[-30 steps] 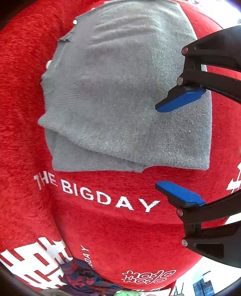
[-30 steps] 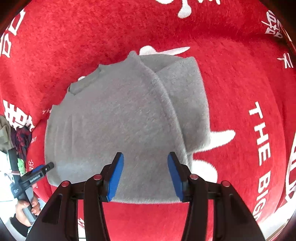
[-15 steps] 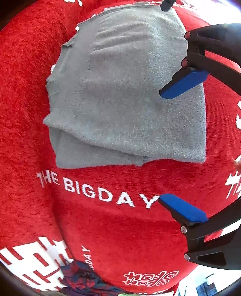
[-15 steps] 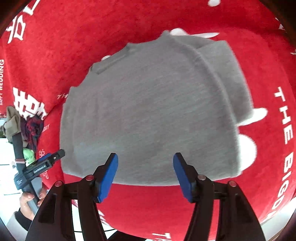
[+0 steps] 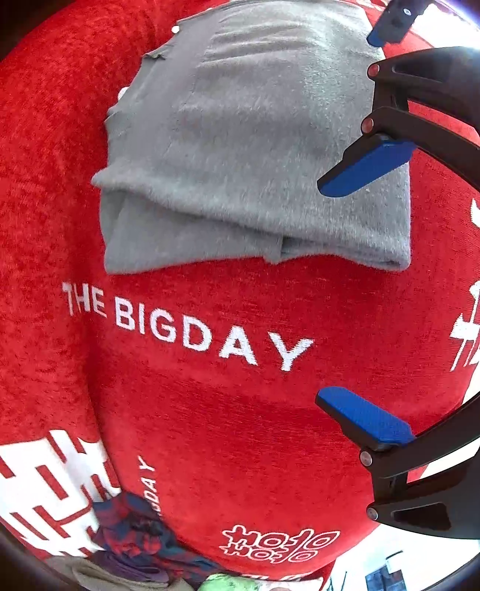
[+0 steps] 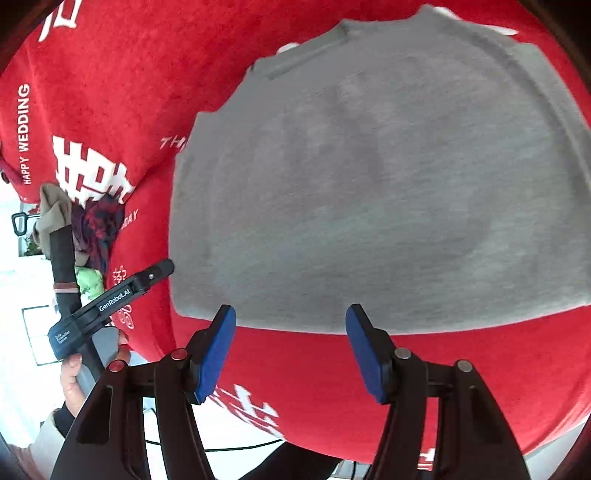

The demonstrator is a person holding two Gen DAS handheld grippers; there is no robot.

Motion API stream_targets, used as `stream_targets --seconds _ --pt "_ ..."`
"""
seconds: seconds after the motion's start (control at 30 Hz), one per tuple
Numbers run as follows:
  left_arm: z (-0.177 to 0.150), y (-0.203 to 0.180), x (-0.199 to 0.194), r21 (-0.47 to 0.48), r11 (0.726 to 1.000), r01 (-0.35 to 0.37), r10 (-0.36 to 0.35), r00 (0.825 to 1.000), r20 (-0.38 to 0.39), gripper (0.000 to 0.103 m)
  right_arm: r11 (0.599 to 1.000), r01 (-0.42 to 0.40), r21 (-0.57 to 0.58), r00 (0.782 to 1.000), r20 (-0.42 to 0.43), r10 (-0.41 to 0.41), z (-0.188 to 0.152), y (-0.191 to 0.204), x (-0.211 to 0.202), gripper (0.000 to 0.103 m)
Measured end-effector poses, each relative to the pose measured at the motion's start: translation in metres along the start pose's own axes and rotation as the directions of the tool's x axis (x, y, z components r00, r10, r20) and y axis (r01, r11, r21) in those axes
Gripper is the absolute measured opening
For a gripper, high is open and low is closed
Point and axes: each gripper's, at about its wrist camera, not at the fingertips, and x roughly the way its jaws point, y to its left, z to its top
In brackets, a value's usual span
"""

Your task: Fold small clothes

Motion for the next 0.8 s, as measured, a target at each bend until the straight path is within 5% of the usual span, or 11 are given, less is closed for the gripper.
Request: stream_targets --seconds 0.17,0.3,0.5,0.53,0.57,0.73,0.8 --pt "0.003 0.013 -0.001 -0.022 0.999 -0.027 0.028 0.999 0.042 0.103 0.999 -0.027 -0.04 0.999 0.018 0.027 0.021 0.031 0.014 0.066" --pt "0.002 0.023 -0.008 -0.053 0.998 -0.043 0.049 0.993 0.104 0.103 0.996 -0.038 -0.085 0.998 0.039 0.042 0.065 0.07 0.039 0.066" --pt "0.004 0.045 0.003 -0.1 0.995 -0.028 0.038 0.994 0.098 0.103 0.99 0.0 -0.138 0.999 0.05 0.007 0.126 0.132 0.091 0.064" --pt "0.003 0.05 0.006 -0.109 0.994 -0.024 0.034 0.995 0.096 0.103 0.988 0.021 -0.152 0.999 0.048 -0.014 0.131 0.138 0.1 0.043" --pt "0.003 0.055 0.007 -0.118 0.993 -0.016 0.027 0.995 0.093 0.103 0.984 0.047 -0.171 0.998 0.04 -0.041 0.136 0.145 0.11 0.001" --pt "-0.004 0.073 0.002 -0.091 0.992 0.092 -0.08 0.989 0.123 0.103 0.976 0.031 -0.213 0.999 -0.007 -0.034 0.142 0.158 0.135 0.001" --pt "-0.008 0.068 0.006 -0.023 0.994 0.106 -0.103 0.988 0.113 0.103 0.975 -0.008 -0.224 0.995 -0.103 -0.016 0.139 0.16 0.158 0.001"
